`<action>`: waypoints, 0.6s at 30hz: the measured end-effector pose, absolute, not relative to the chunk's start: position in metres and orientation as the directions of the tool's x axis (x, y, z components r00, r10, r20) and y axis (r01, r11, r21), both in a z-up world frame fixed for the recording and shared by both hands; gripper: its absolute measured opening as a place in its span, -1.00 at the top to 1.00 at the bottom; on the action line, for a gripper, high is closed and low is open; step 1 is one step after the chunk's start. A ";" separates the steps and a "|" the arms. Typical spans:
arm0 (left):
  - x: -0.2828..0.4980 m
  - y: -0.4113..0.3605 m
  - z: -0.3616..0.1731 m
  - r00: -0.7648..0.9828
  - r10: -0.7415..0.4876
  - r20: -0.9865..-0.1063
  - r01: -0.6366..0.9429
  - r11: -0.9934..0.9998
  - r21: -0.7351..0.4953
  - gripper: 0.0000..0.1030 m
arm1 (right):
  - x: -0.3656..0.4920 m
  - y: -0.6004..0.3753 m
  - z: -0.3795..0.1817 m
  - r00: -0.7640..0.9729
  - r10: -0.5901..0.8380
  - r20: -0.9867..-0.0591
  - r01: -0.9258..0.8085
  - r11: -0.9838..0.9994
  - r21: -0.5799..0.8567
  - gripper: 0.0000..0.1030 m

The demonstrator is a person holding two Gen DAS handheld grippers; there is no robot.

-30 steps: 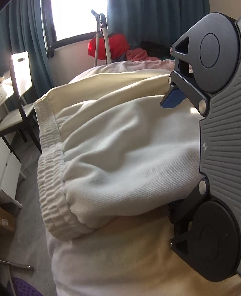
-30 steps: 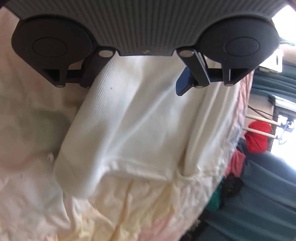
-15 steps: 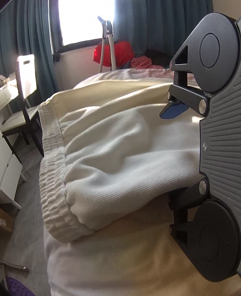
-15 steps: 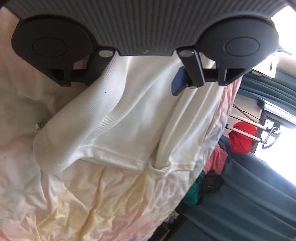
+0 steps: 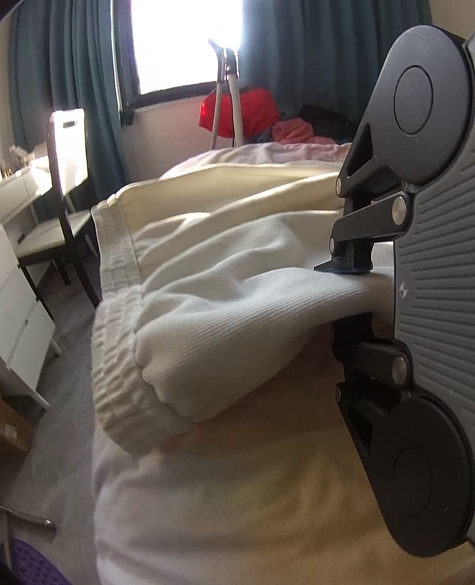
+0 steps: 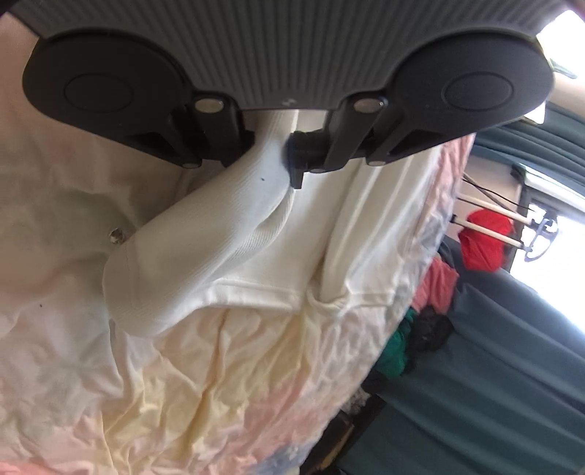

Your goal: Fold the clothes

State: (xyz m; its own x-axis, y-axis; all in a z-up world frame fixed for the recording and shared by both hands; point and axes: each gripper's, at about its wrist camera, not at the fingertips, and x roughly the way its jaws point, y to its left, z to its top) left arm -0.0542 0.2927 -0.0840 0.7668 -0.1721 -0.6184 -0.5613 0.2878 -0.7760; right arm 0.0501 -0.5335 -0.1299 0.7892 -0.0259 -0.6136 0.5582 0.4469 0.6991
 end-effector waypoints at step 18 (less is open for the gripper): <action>0.016 0.298 0.009 0.873 -0.158 -0.461 -0.374 0.387 -0.843 0.75 | 0.116 -0.511 -0.042 0.849 -0.223 -0.480 0.505 0.613 0.608 0.83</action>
